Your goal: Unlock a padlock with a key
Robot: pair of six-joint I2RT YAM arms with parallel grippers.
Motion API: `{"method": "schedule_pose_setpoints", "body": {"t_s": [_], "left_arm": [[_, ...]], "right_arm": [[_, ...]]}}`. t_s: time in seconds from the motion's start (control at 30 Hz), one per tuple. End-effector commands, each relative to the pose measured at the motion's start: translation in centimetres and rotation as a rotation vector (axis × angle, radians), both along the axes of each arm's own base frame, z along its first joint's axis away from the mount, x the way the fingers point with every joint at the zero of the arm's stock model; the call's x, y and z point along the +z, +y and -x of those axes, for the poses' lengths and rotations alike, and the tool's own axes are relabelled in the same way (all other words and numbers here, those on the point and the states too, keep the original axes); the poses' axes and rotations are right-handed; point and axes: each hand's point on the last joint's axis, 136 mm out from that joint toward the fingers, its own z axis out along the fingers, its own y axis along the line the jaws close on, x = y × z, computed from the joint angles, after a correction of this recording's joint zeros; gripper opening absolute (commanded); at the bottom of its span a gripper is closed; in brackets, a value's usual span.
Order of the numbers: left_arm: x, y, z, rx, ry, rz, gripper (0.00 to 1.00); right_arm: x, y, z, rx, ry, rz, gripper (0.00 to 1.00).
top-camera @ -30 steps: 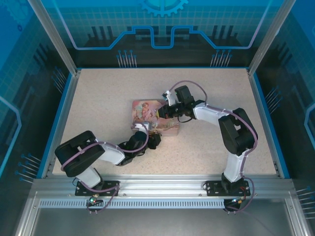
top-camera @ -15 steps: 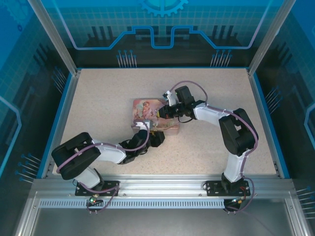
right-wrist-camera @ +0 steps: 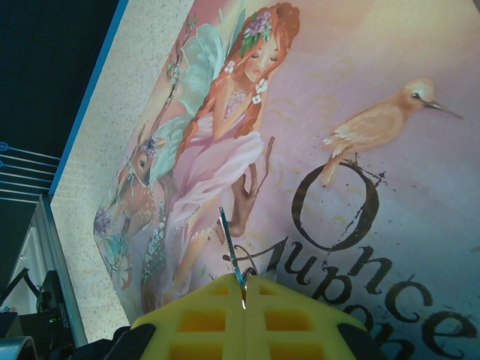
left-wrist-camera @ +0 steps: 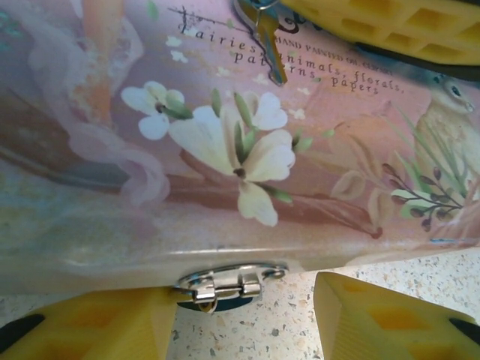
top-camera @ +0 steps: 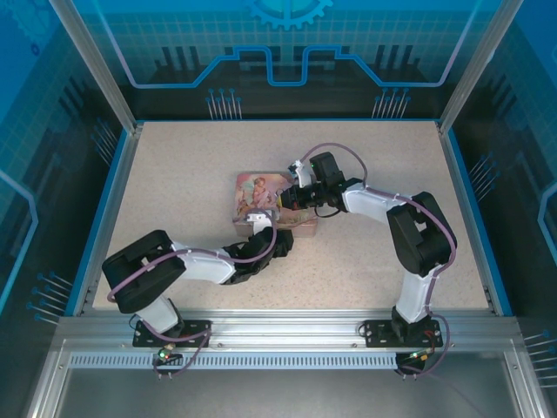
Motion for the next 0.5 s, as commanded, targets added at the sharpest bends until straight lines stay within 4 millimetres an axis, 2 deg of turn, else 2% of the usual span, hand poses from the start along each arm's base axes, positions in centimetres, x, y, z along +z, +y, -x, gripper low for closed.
{"method": "schedule_pose_setpoints", "body": {"t_s": [0.0,0.37,0.47], "left_arm": [[-1.01,1.56,-0.58,0.085,0.015,-0.068,0.53],[-1.51,1.86,-1.3,0.137,0.015,-0.097,0.54],[-1.55,1.96,-1.46,0.14,0.009,-0.111,0.5]], "right_arm": [[-5.32,-1.88,2.99,-0.018,0.184,0.112,0.0],[-5.26,-1.83,2.97,-0.015,0.179,0.107,0.0],[-5.18,-1.81,2.92,-0.015,0.178,0.104,0.0]]}}
